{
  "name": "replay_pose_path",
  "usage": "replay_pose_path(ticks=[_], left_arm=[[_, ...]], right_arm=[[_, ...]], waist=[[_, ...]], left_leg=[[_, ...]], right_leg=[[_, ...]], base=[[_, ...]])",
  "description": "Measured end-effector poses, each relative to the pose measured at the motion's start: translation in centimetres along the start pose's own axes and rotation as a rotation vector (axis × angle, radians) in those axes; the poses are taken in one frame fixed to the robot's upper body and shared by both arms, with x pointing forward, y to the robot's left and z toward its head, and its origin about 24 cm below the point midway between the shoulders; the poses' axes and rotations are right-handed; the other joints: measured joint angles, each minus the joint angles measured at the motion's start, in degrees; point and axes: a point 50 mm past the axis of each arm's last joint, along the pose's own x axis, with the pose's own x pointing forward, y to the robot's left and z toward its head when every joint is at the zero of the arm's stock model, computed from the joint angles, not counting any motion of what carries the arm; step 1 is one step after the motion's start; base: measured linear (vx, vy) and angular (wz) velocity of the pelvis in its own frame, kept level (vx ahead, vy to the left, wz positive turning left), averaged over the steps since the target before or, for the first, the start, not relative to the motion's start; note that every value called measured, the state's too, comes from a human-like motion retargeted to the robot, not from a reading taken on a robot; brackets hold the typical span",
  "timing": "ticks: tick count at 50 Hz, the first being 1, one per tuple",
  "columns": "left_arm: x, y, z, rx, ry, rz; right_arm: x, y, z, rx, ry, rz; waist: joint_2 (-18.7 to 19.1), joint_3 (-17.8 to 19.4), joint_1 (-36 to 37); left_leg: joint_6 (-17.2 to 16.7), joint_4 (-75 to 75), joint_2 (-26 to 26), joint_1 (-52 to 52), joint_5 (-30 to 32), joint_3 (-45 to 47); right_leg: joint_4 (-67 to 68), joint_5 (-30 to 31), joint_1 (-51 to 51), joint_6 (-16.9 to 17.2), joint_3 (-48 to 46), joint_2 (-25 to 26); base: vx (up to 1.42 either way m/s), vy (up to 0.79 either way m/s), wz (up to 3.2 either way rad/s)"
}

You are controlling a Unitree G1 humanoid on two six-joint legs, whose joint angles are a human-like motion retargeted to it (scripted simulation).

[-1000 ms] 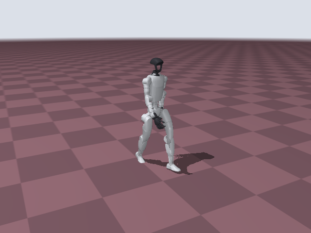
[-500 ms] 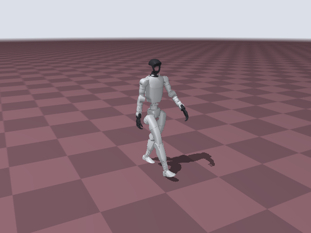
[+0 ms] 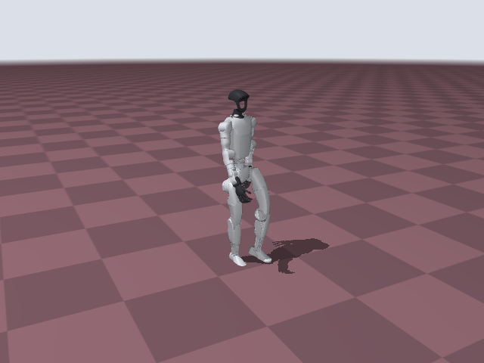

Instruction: Walk run

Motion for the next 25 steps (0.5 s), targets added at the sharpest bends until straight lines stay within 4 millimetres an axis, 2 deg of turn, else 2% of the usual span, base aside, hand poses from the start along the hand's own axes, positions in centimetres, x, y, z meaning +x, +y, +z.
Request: replay_pose_path(ticks=[3, 5, 7, 8, 10, 12, 14, 15, 17, 18, 20, 22, 25], left_arm=[[-0.1, -1.4, -1.7, -0.044, 0.067, -0.043], [-0.2, -2.0, -2.3, -0.065, 0.091, -0.065], [-0.2, -2.0, -2.3, -0.078, 0.095, -0.074], [-0.2, -1.9, -2.0, -0.082, 0.091, -0.074], [-0.1, -1.4, -1.1, -0.086, 0.073, -0.07], [0.0, -1.1, -0.4, -0.079, 0.057, -0.084], [0.0, -0.3, 0.9, -0.073, 0.025, -0.091], [0.0, 0.3, 1.8, -0.069, -0.002, -0.083], [-0.1, 2.1, 4.2, -0.048, -0.078, -0.039], [-0.3, 3.1, 5.4, -0.038, -0.12, -0.01], [-1.0, 5.6, 8.1, -0.023, -0.212, 0.066], [-2.1, 8.2, 11.0, -0.006, -0.31, 0.151], [-4.4, 11.6, 15.4, 0.024, -0.461, 0.254]], right_arm=[[0.6, 0.1, 4.0, -0.048, -0.127, 0.006], [0.7, 0.2, 5.7, -0.063, -0.186, 0.009], [0.7, 0.5, 6.4, -0.057, -0.218, 0.017], [0.7, 0.7, 6.5, -0.049, -0.227, 0.022], [0.6, 1.0, 5.7, -0.024, -0.217, 0.035], [0.4, 1.0, 3.0, -0.013, -0.132, 0.049], [-0.1, 1.3, -0.3, -0.02, -0.014, 0.058], [-0.4, 1.4, -1.8, -0.026, 0.039, 0.056], [-1.2, 1.2, -4.4, -0.031, 0.125, 0.034], [-1.6, 1.0, -5.6, -0.036, 0.168, 0.024], [-2.4, 0.6, -7.7, -0.05, 0.243, 0.013], [-3.4, 0.5, -9.6, -0.051, 0.308, 0.007], [-5.0, 0.1, -12.4, -0.028, 0.403, 0.002]], waist=[[2.43, 1.3, 2.41], [2.75, 1.88, 4.08], [2.93, 1.88, 4.87], [3.08, 1.7, 4.72], [3.73, 0.93, 3.92], [4.46, -0.37, 5.06], [5.03, -1.53, 6.08], [5.79, -1.6, 6.03], [8.25, -1.02, 4.49], [9.37, -0.97, 3.88], [10.46, -1.49, 3.85], [10.11, -1.82, 2.82], [9.24, -1.78, -0.4]], left_leg=[[-4.79, -15.37, 0.68, -1.08, 0.14, -6.3], [-7.42, -21.63, 1.23, -2.05, 0.51, -7.63], [-7.08, -22.79, 1.02, -2.81, 0.48, -8.18], [-5.89, -21.47, 0.74, -3.27, 0.33, -8.64], [-3.26, -17.76, 0.53, -3.43, -0.07, -7.82], [-3.31, -14.63, 2.31, -2.74, 0.87, -5.73], [-2.99, -10.56, 3.59, -2.44, -0.64, -8.15], [-2.56, -9.21, 4.68, -1.28, -2.24, -8.89], [-0.23, -10.0, 5.74, 3.13, -4.83, -9.33], [0.39, -10.55, 7.19, 5.15, -5.92, -7.83], [0.8, -11.68, 9.08, 7.8, -7.62, -4.88], [0.48, -14.7, 8.42, 10.49, -7.63, -4.39], [1.16, -18.94, 6.56, 14.5, -7.58, -3.15]], right_leg=[[-2.34, -1.81, 5.64, 0.28, 1.93, 4.03], [-2.86, -3.0, 8.94, 0.77, 3.52, 4.73], [-2.27, -3.63, 11.28, 2.01, 4.42, 4.78], [-1.79, -3.48, 12.16, 2.97, 4.51, 4.75], [-0.33, -1.84, 13.57, 4.88, 4.57, 5.2], [2.63, 3.62, 14.72, 6.54, 6.59, 5.56], [8.62, 13.34, 13.87, 6.98, 6.41, 4.15], [12.72, 18.93, 13.06, 6.25, 4.35, 3.11], [24.48, 25.93, 9.3, 4.67, 3.45, 3.65], [31.27, 27.38, 6.81, 1.62, 0.11, 2.31], [43.2, 24.17, -0.24, -1.24, -1.8, -0.27], [50.23, 20.76, -9.25, 0.86, 0.78, -0.6], [50.15, 15.52, -19.11, 4.84, 1.14, -0.74]], base=[[0.73, -0.07, -0.77], [0.98, -0.04, -0.77], [0.91, 0.01, -0.41], [0.99, 0.04, -0.07], [0.96, 0.05, 0.0], [1.16, 0.1, -0.67], [0.98, 0.08, -0.93], [1.02, 0.11, -0.43], [0.9, 0.11, -0.04], [0.82, 0.12, -0.22], [0.77, 0.1, -0.6], [0.69, 0.06, -0.23], [0.69, 0.03, 0.54]])
